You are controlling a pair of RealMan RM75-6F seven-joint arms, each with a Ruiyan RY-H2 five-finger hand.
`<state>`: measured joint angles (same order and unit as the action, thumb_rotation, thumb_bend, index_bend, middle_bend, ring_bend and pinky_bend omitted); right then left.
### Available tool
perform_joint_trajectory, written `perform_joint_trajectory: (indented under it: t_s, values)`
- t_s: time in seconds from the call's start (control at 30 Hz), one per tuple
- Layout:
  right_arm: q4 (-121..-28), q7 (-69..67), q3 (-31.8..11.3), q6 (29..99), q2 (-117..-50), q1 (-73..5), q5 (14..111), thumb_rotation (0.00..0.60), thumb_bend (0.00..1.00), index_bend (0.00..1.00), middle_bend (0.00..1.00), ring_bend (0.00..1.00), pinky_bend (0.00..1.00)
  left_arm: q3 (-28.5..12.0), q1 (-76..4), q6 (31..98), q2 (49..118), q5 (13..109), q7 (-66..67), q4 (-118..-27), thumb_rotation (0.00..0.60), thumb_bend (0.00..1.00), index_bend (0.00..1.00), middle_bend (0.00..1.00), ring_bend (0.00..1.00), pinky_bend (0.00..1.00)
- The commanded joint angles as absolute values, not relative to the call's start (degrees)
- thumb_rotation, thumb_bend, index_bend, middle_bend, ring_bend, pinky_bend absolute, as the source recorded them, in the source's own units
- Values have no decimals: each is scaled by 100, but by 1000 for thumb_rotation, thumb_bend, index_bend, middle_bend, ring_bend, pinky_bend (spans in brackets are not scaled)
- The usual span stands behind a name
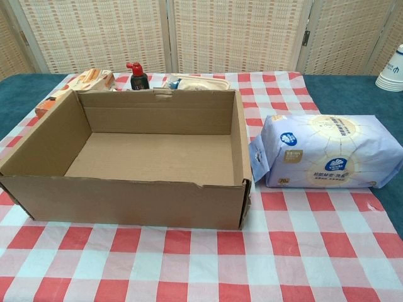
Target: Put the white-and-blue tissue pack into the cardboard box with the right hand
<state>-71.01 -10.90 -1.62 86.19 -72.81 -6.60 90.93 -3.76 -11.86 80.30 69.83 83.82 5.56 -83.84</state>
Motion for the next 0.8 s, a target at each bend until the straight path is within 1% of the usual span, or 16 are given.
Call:
perform_joint_trajectory:
  t_s: [0.03,0.33,0.67,0.8]
  values:
    - [-7102,-1101,-163,8623,-7279,-662,9096,600,0,0,29,0,0,-377,-1183,8035,6977,8382,548,-8389,600,196,0,0,0,65]
    - [-7158,-1063,-152,8585,-7221,-672,9090,600,0,0,29,0,0,-351,-1168,8070,6955,8437,529,-8405,600,196,0,0,0,65]
    - [-7365,-871,-268,8638,-7160,-801,9164,600,0,1,30,0,0,-302,-1122,8052,6930,8415,524,-8357,600,196,0,0,0,65]
    - [-7802,-616,-391,8476,-7025,-941,9066,600,0,0,30,0,0,-318,-1050,8152,6888,8377,507,-8396,600,196,0,0,0,65]
